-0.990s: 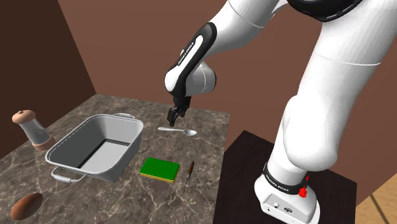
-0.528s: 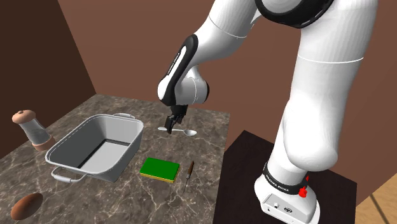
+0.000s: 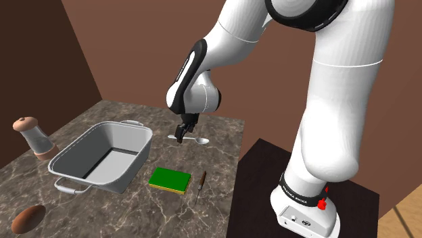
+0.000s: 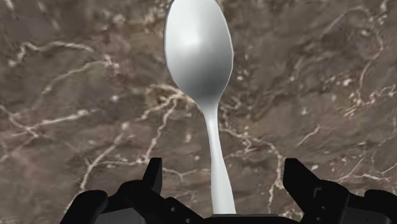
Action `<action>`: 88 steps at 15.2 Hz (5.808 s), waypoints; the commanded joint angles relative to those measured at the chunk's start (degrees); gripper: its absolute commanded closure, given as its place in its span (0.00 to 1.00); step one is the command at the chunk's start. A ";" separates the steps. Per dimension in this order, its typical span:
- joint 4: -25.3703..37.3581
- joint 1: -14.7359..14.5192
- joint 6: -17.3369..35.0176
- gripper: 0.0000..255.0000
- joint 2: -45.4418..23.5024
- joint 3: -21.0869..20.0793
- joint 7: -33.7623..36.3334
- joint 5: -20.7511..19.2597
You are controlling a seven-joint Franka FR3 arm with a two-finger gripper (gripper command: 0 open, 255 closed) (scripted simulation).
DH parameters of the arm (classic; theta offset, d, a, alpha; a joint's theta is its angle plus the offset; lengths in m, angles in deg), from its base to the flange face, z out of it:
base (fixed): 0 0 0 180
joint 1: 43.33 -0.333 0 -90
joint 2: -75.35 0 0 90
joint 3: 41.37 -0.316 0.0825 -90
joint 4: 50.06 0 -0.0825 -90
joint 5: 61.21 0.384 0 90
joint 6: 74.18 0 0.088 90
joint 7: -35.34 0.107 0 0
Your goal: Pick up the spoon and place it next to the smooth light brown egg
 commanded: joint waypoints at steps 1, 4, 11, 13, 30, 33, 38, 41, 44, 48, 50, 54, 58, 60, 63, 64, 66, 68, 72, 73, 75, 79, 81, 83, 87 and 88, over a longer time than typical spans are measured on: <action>0.00 0.00 0.00 0.00 0.00 0.00 0.00 0.00; 0.00 0.00 0.00 1.00 0.00 0.00 0.00 0.00; 0.01 0.00 0.01 1.00 -0.02 -0.01 -0.02 0.03; -0.39 -0.60 -1.13 1.00 1.74 1.07 2.40 -2.82; -0.23 -0.22 -12.93 1.00 15.13 3.72 17.85 -21.20; 0.39 0.23 -15.32 1.00 17.08 3.53 19.47 -23.04; 0.64 -0.64 -16.51 1.00 18.62 1.27 24.13 -24.68; 0.66 -2.44 -15.55 1.00 18.30 -1.85 29.45 -25.30; 1.32 -4.17 -14.76 1.00 17.45 -4.94 34.82 -26.05; 3.17 -6.43 -14.03 1.00 15.56 -8.84 42.10 -27.48; 4.51 -7.54 -13.83 1.00 14.32 -10.65 45.80 -28.45; 7.98 -9.73 -13.78 1.00 11.28 -13.95 53.30 -30.93; 12.49 -12.18 -14.30 1.00 7.57 -16.52 60.81 -34.07; 15.13 -13.51 -14.80 1.00 5.49 -17.56 64.48 -35.79; 19.59 -15.76 -15.87 1.00 2.10 -18.67 69.76 -38.40; 21.21 -16.58 -16.32 1.00 0.90 -18.94 71.44 -39.25; 24.64 -18.22 -17.35 1.00 -1.59 -19.40 74.65 -40.91; 28.35 -19.95 -18.56 1.00 -4.22 -19.72 77.64 -42.46; 37.55 -23.91 -21.85 1.00 -10.46 -20.07 83.36 -45.41; 37.32 -24.00 -21.22 1.00 -10.87 -19.95 83.48 -45.55; 36.88 -24.12 -19.96 1.00 -11.70 -19.77 83.74 -45.88; 36.17 -24.38 -17.50 1.00 -13.48 -19.39 84.31 -46.57; 35.89 -24.52 -16.29 1.00 -14.42 -19.18 84.60 -46.93; 35.66 -24.67 -15.10 1.00 -15.40 -18.95 84.90 -47.29; 35.35 -25.03 -12.77 1.00 -17.44 -18.44 85.51 -48.02; 35.30 -25.12 -12.20 1.00 -17.96 -18.30 85.66 -48.21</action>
